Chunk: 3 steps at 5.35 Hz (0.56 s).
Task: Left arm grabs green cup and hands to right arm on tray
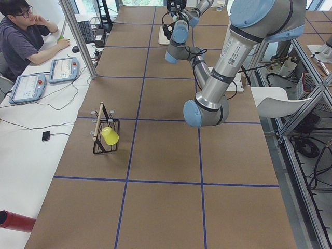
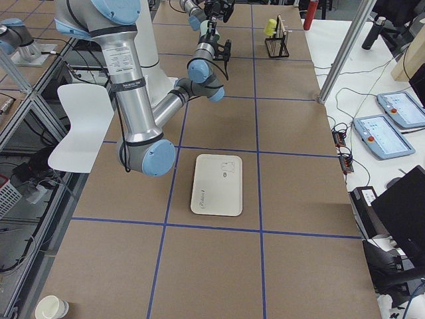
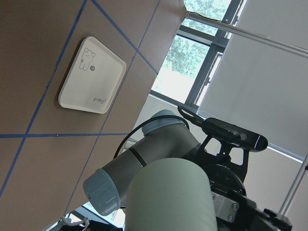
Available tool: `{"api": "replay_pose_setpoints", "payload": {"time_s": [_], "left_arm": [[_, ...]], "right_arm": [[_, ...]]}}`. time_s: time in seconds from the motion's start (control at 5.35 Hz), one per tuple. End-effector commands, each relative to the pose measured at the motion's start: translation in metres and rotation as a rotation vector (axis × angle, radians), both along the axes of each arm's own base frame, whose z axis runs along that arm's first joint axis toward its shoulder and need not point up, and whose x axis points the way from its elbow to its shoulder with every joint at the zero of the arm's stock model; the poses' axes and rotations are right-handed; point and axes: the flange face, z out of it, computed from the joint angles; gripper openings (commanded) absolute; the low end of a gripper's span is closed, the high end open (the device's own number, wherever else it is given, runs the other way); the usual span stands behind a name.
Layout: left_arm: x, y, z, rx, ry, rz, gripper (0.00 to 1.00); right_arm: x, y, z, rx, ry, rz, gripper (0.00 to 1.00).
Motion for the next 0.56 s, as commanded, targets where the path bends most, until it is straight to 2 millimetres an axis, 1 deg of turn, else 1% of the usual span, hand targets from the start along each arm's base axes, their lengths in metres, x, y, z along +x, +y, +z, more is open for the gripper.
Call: {"api": "replay_pose_setpoints", "payload": {"time_s": [0.0,0.19,0.37], "left_arm": [[-0.008,-0.010,0.000,0.046,-0.004,-0.054,1.00],[-0.012,-0.013,-0.001,0.051,-0.002,-0.066,1.00],[-0.021,-0.020,0.002,0.055,-0.008,-0.078,1.00]], "right_arm": [[0.003,-0.001,0.005,-0.009,0.003,0.006,0.00],[0.008,0.000,0.017,-0.030,0.021,0.009,0.00],[0.012,-0.003,0.026,-0.055,0.035,0.019,0.00]]}}
